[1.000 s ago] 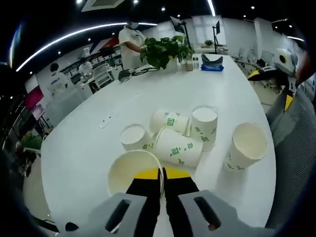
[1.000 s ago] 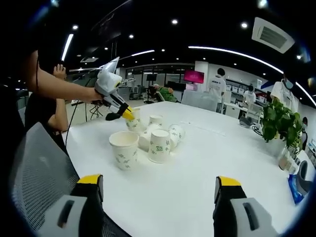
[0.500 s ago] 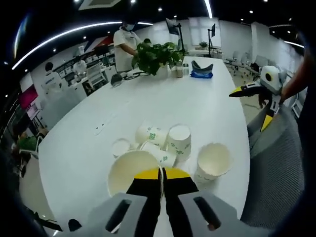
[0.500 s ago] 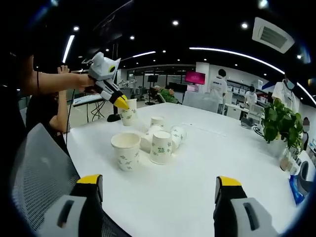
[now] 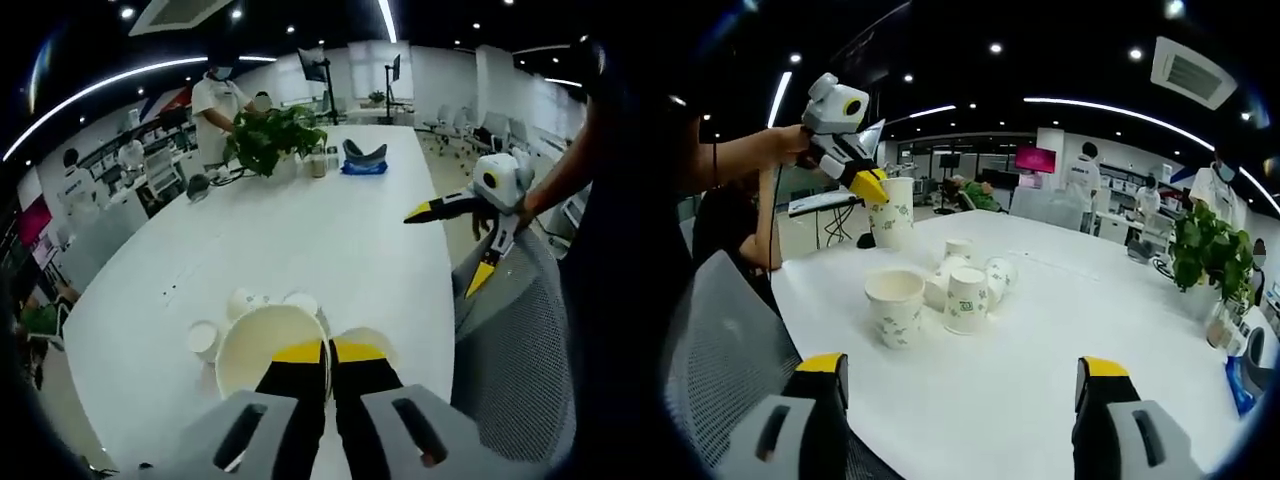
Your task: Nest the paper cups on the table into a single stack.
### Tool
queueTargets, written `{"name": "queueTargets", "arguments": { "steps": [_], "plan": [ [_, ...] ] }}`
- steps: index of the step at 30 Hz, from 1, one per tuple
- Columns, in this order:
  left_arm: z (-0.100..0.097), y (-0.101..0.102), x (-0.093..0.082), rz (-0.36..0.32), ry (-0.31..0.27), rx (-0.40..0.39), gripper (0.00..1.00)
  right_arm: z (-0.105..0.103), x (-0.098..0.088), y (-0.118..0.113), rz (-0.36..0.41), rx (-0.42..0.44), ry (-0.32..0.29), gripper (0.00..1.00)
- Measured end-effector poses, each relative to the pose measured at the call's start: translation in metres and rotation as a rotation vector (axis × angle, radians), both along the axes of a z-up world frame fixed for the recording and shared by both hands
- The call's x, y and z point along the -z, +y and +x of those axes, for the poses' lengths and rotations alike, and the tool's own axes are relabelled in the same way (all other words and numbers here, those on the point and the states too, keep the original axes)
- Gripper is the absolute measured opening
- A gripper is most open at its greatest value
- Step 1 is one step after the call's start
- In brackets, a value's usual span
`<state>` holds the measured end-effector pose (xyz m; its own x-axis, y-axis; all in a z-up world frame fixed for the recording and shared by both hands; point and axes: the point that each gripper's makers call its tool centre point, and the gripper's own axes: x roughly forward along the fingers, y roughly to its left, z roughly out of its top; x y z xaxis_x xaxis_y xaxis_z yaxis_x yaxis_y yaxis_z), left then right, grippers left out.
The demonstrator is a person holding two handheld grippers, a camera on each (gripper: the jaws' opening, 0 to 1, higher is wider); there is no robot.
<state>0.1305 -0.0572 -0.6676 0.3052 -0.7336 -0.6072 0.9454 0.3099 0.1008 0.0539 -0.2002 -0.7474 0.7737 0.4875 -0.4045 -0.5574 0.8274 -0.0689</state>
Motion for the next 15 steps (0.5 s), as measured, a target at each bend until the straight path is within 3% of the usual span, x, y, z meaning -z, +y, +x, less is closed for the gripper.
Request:
{"name": "queueTargets", "arguments": {
  "steps": [15],
  "plan": [
    [-0.024,-0.027,0.02,0.027,0.023,0.063,0.0,0.0,-0.001,0.0,0.0,0.004,-0.004,0.95]
  ]
}}
